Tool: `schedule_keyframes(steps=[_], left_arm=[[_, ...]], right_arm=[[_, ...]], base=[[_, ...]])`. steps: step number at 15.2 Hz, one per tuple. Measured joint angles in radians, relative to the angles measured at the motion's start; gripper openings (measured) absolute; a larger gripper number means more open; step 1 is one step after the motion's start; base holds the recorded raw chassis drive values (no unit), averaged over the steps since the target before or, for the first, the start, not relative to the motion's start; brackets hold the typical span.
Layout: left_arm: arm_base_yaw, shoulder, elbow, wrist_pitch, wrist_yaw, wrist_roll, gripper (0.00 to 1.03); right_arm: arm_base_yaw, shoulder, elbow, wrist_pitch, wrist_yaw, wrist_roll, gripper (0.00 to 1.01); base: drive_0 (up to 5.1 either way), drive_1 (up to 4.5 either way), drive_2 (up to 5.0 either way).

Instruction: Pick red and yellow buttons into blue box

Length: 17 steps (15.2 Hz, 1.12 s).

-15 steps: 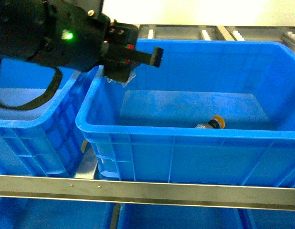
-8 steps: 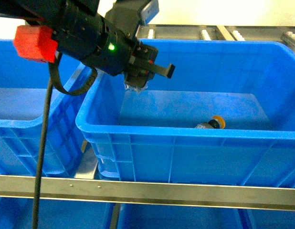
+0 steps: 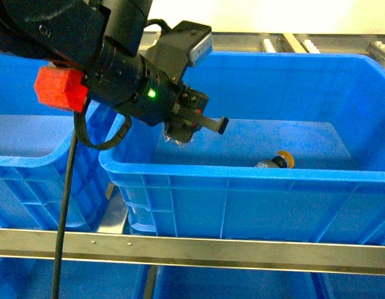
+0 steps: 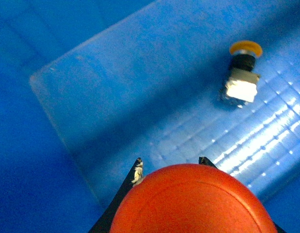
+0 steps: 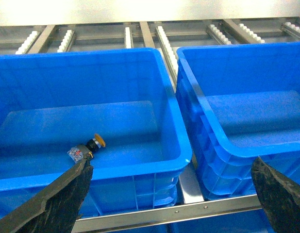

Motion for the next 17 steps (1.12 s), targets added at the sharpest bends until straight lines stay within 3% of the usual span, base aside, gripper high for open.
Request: schedule_keyframes(steps=[2, 3, 4, 5, 6, 8, 11, 13, 15, 17], left_arm=[[-0.03, -0.013, -0.054, 0.021, -0.023, 0.005, 0.25], [-0.039, -0.018, -0.065, 0.043, -0.035, 0.003, 0.31], [-0.039, -0.023, -0.072, 0.064, -0.052, 0.0, 0.44], [-0.027, -0.023, -0.085, 0.096, -0.078, -0.003, 0.66], [-0.023, -0.023, -0.085, 0.096, -0.079, -0.004, 0.71], [-0.003, -0.024, -0.085, 0.132, -0.085, 0.005, 0.96], [0.039, -0.089, -0.104, 0.228, -0.092, 0.008, 0.98], [0.115, -0.242, -0.181, 0.345, -0.119, -0.008, 0.98], [0.193, -0.397, -0.348, 0.451, -0.175, -0.018, 0.98], [0.229, -0.567, -0.558, 0.573, -0.29, -0.014, 0.98]], right_arm=[[0.0, 0.0, 0.0, 0.0, 0.0, 0.0, 0.98], [0.0, 0.0, 0.0, 0.0, 0.0, 0.0, 0.98], [0.0, 0.0, 0.0, 0.0, 0.0, 0.0, 0.98], [0.0, 0.0, 0.0, 0.0, 0.0, 0.0, 0.98], [0.0, 0.0, 0.0, 0.0, 0.0, 0.0, 0.98], [0.0, 0.0, 0.0, 0.0, 0.0, 0.0, 0.98], [0.0, 0.0, 0.0, 0.0, 0.0, 0.0, 0.98], [0.0, 0.0, 0.0, 0.0, 0.0, 0.0, 0.98], [0.0, 0.0, 0.0, 0.0, 0.0, 0.0, 0.98], [0.0, 0.0, 0.0, 0.0, 0.0, 0.0, 0.98]], base=[[0.0, 0.0, 0.0], [0.0, 0.0, 0.0], [0.0, 0.0, 0.0], [0.0, 0.0, 0.0], [0.0, 0.0, 0.0], [0.0, 0.0, 0.0], [0.0, 0.0, 0.0], [0.0, 0.0, 0.0], [0.0, 0.0, 0.0], [0.0, 0.0, 0.0]])
